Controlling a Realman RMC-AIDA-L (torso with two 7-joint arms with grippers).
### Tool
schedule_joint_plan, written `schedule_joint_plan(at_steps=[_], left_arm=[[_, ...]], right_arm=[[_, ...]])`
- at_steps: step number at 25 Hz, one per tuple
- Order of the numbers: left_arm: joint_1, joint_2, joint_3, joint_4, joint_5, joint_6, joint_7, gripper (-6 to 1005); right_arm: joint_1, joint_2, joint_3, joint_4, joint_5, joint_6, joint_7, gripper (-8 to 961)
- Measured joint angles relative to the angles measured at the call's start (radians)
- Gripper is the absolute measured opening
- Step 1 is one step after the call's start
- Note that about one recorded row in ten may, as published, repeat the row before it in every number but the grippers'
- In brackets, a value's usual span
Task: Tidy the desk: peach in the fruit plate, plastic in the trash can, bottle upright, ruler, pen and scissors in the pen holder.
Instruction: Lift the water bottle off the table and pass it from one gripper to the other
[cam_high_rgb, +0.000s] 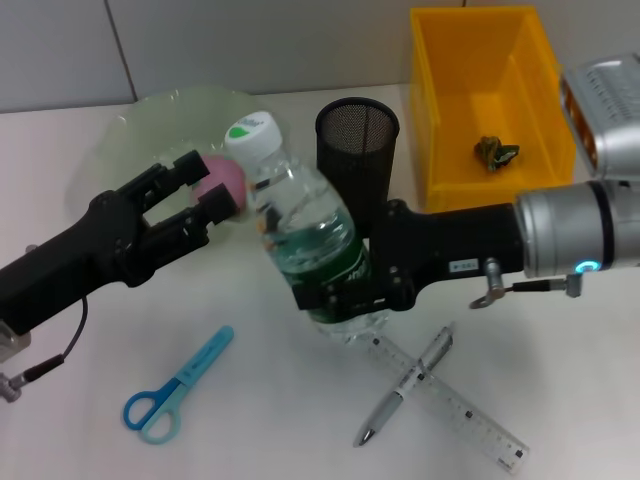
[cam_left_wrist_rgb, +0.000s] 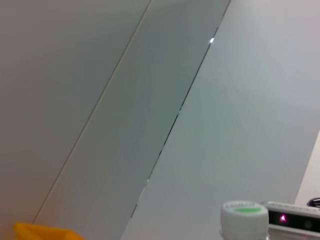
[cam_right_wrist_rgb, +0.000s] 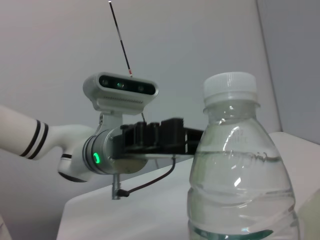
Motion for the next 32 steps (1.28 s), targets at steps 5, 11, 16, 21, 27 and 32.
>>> schedule_joint_plan(at_steps=[5, 11, 16, 21, 27, 32], left_arm=[[-0.017, -0.001, 0.001, -0.004, 0.000, 0.016, 0.018, 783], [-0.031, -0.001, 0.011, -0.018, 0.000, 0.021, 0.032, 783], [-0.035, 0.000, 0.016, -0.018, 0.000, 0.023, 0.039, 782], [-0.037, 0.000, 0.016, -0.019, -0.001, 0.029, 0.040, 782], [-0.037, 0.001, 0.016, -0.019, -0.001, 0.033, 0.040, 781], [-0.037, 0.001, 0.012, -0.019, -0.001, 0.034, 0.040, 780]], right_arm=[[0.038, 0.002, 0.000, 0.083, 0.003, 0.000, -0.031, 766], [0.085, 0.004, -0.010, 0.171, 0.029, 0.002, -0.080, 765], [0.103, 0.006, -0.034, 0.185, 0.032, 0.009, -0.087, 765], [0.105, 0.006, -0.036, 0.185, 0.033, 0.011, -0.087, 765], [0.105, 0.006, -0.036, 0.184, 0.033, 0.011, -0.091, 765], [0.105, 0.006, -0.036, 0.186, 0.033, 0.011, -0.098, 766]])
